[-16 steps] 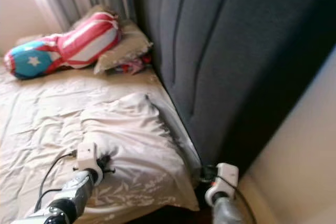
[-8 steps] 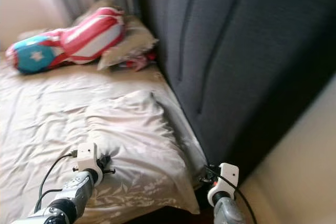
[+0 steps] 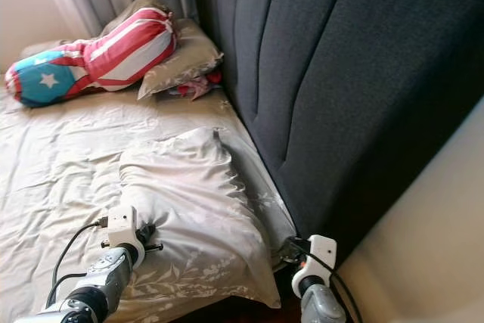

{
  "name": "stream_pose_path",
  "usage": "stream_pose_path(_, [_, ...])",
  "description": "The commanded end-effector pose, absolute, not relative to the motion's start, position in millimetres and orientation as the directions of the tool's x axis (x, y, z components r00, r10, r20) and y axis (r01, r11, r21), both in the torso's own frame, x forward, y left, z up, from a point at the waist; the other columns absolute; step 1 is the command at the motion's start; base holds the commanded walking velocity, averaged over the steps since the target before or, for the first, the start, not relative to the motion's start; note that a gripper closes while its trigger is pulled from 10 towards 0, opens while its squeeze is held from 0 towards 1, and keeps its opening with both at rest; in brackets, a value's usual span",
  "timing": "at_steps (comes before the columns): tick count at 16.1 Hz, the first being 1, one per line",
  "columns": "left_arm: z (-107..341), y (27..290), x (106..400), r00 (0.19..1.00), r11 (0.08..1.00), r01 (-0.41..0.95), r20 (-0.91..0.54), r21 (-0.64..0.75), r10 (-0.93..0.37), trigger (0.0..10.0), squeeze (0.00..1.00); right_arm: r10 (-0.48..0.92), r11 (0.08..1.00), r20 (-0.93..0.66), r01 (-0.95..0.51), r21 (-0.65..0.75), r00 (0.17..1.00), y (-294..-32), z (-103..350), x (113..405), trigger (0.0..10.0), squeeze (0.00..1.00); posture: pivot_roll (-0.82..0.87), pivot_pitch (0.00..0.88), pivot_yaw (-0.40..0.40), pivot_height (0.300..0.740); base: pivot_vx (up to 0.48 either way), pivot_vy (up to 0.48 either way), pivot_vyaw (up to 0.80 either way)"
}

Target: Clean up the room

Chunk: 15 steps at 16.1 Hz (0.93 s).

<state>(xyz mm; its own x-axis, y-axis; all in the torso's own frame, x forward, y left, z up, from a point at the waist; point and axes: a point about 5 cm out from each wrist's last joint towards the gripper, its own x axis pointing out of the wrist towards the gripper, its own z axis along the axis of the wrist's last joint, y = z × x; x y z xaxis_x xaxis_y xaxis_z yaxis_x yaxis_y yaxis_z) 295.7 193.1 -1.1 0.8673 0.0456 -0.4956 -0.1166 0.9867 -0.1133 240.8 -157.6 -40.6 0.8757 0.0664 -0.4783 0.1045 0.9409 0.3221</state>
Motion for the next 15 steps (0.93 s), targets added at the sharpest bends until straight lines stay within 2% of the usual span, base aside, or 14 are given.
stream_pose_path(1, [18.8, 189.8, 312.5, 0.916, 0.989, -0.083, -0.401, -0.120, 0.028, 10.0, 0.00, 0.055, 0.948, -0.469, 0.102, 0.303, 0.882, -159.0, -39.3, 241.3, 10.0, 0.00, -0.03, 0.000, 0.013, 0.740, 0.000, 0.000, 0.00])
stream_pose_path(9, [19.4, 187.6, 313.2, 0.918, 0.989, -0.068, -0.397, -0.128, 0.012, 10.0, 0.00, 0.051, 0.947, -0.462, 0.104, 0.303, 0.886, -159.4, -39.2, 240.6, 10.0, 0.00, -0.02, 0.000, 0.019, 0.740, 0.000, 0.000, 0.80])
stream_pose_path(15, [18.6, 185.7, 313.0, 0.915, 0.989, -0.062, -0.404, -0.138, 0.001, 10.0, 0.00, 0.044, 0.943, -0.468, 0.119, 0.312, 0.883, -160.4, -39.9, 240.1, 10.0, 0.00, -0.03, 0.000, 0.022, 0.740, 0.000, 0.000, 0.00])
